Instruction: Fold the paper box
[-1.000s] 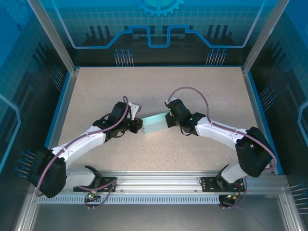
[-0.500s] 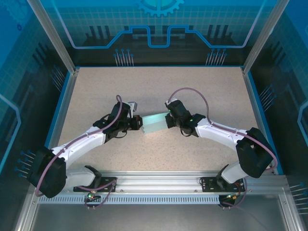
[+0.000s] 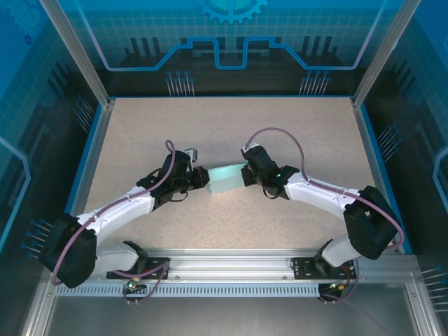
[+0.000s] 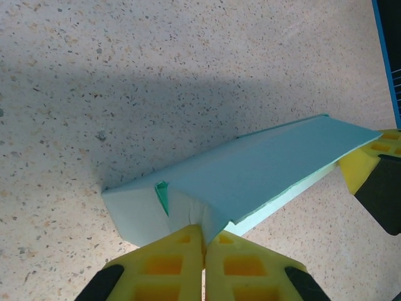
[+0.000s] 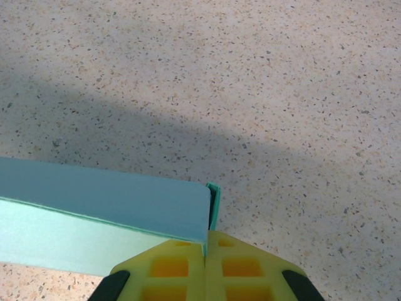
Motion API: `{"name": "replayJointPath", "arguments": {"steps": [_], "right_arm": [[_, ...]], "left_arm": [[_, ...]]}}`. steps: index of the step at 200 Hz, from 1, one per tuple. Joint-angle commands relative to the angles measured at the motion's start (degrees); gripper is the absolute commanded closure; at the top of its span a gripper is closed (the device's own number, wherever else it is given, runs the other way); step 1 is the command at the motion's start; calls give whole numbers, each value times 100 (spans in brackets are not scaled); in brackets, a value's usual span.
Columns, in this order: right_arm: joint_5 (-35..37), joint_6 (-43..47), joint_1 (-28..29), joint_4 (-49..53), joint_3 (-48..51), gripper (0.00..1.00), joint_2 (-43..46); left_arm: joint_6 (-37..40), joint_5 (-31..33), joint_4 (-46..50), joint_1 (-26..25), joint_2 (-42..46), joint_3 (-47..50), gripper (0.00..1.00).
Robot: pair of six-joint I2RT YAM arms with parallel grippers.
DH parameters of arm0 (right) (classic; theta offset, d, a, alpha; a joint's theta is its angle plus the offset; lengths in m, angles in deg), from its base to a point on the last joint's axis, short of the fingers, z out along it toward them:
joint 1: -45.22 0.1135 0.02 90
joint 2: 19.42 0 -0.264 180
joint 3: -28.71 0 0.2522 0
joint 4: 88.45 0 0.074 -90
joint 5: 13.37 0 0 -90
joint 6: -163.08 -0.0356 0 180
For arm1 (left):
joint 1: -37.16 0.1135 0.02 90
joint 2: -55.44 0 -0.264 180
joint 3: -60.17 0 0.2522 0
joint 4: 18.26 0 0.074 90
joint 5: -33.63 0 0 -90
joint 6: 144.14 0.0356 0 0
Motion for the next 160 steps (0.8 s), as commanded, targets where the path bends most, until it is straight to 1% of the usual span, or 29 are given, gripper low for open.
{"name": "replayJointPath", "arguments": {"steps": [1, 38, 156, 160], "right_arm": [[-258, -13, 135, 497, 200, 98, -70], [-235, -5, 135, 518, 200, 98, -54], [-227, -39, 135, 506, 200, 98, -22], [-227, -40, 129, 494, 335, 98, -19]], "left_arm": [[-229, -47, -366, -160, 2, 94, 90], [-348, 26, -419, -217, -26, 100, 90], [-1088, 80, -1076, -217, 71, 470, 93], [-1103, 80, -1080, -215, 71, 470, 94]]}}
